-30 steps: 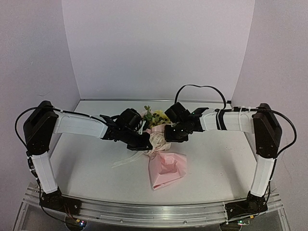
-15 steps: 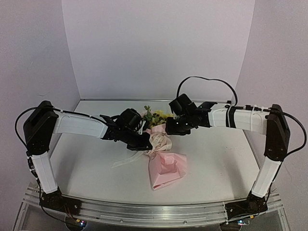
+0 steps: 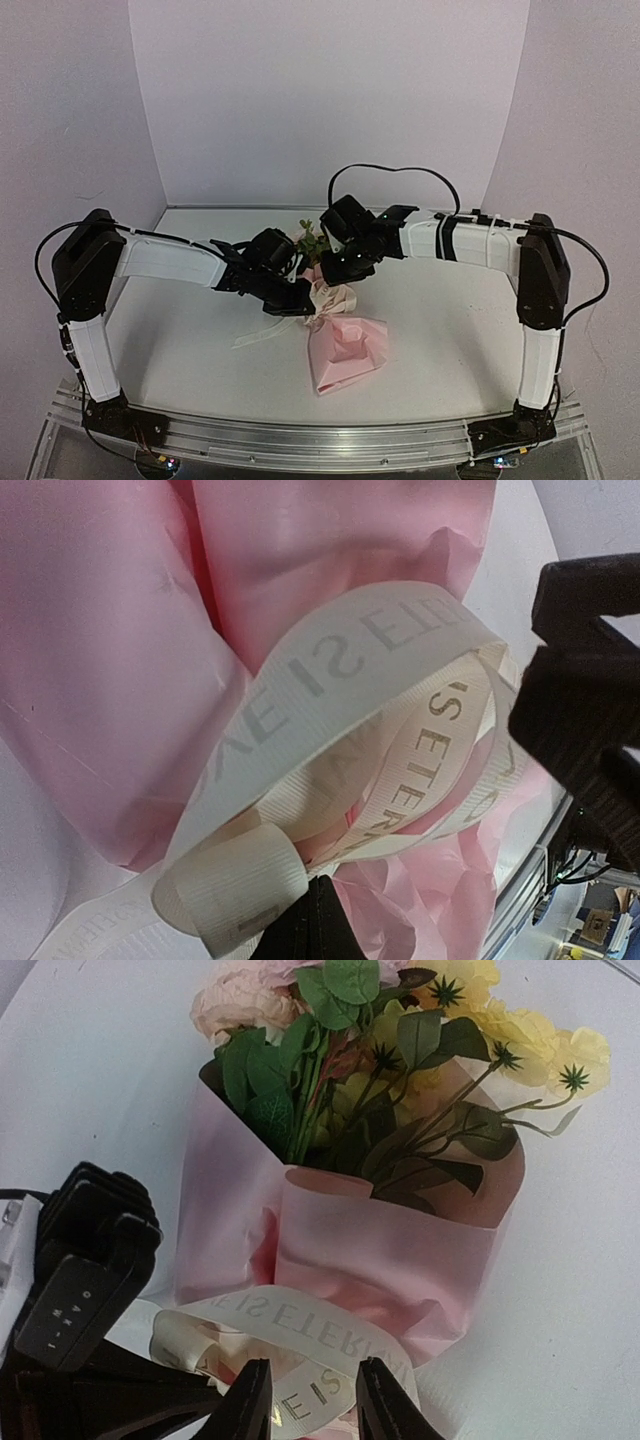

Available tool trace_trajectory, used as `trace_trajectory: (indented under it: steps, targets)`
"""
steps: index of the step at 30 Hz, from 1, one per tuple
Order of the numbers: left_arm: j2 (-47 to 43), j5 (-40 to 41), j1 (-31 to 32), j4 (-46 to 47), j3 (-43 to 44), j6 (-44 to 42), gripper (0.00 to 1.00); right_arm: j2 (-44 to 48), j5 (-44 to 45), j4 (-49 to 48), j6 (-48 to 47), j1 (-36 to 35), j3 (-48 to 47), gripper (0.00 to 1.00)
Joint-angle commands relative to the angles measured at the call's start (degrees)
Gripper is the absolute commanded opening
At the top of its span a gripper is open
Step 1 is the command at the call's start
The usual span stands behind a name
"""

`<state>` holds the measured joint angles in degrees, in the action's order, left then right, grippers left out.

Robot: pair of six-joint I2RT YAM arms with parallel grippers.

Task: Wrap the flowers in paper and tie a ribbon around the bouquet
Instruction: Cross the half-tied ribbon over the folded bouquet.

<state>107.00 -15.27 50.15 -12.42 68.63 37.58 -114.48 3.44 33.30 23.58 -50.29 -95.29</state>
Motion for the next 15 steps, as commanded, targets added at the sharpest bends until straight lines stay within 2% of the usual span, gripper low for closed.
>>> trace_trajectory:
  steps: [1,15]
  targets:
    - [0.1,0.0,-0.3,-0.8,2.8,-0.1,0.0,-1.3,2.6,3.3,-3.1,-0.6,-3.1,0.32]
    - [0.1,0.1,-0.5,-1.5,3.3,-0.7,0.0,-5.5,4.6,6.2,-5.4,-1.9,-8.1,0.38]
